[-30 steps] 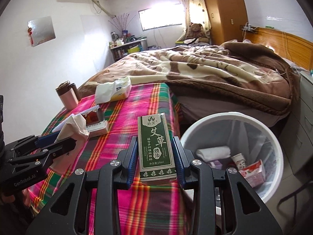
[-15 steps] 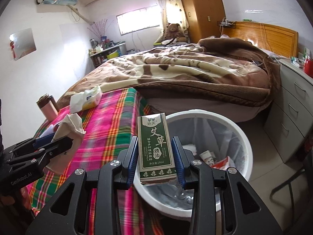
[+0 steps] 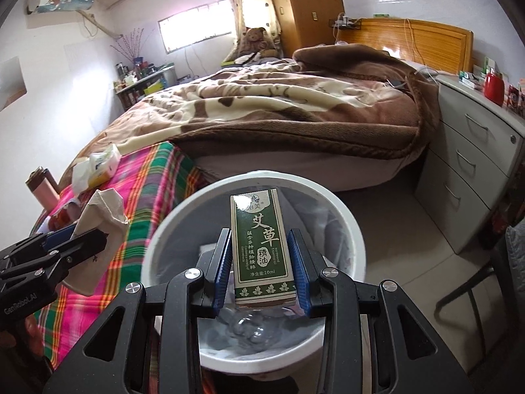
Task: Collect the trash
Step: 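Carry the paper bag and green box over the wastebasket with both tools, then open both tools to drop the paper bag and green box into the wastebasket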
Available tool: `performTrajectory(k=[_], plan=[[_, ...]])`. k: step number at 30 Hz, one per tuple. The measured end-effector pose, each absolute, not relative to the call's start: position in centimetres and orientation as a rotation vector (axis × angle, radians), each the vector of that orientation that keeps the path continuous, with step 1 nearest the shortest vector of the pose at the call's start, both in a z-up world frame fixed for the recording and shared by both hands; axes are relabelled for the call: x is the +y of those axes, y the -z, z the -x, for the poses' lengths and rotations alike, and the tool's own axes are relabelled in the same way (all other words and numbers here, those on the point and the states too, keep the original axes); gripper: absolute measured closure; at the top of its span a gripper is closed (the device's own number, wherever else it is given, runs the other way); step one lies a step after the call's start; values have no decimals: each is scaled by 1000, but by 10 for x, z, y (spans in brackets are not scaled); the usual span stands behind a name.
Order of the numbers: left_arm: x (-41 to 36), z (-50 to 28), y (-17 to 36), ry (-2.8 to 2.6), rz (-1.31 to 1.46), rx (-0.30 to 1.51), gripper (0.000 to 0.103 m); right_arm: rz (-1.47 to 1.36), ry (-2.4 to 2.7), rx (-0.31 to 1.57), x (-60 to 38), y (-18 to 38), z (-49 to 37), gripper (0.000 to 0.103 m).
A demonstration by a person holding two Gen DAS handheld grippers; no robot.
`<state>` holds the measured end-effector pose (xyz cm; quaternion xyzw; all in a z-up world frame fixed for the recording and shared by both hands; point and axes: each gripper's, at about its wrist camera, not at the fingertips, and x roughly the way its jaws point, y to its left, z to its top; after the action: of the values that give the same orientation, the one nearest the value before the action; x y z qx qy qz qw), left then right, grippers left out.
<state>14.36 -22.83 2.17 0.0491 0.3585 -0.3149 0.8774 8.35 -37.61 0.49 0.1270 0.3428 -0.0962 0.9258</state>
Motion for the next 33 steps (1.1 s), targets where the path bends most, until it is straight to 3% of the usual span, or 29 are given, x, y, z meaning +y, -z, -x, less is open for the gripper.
performTrajectory(k=[11,21,25,33], plan=[[-260,-154,-1,679,-121,823,49,-245,211,753,-389,7,-90,68],[-267,-153,2,703,-118,837,34,-252,199,782,-398,12,-90,67],[-262,-153,0,689,-119,836,33,-234,198,780,-395,10,-88,49],[-243,-144,-11,663,-110,802,32,-245,194,748,-390,2,-82,48]])
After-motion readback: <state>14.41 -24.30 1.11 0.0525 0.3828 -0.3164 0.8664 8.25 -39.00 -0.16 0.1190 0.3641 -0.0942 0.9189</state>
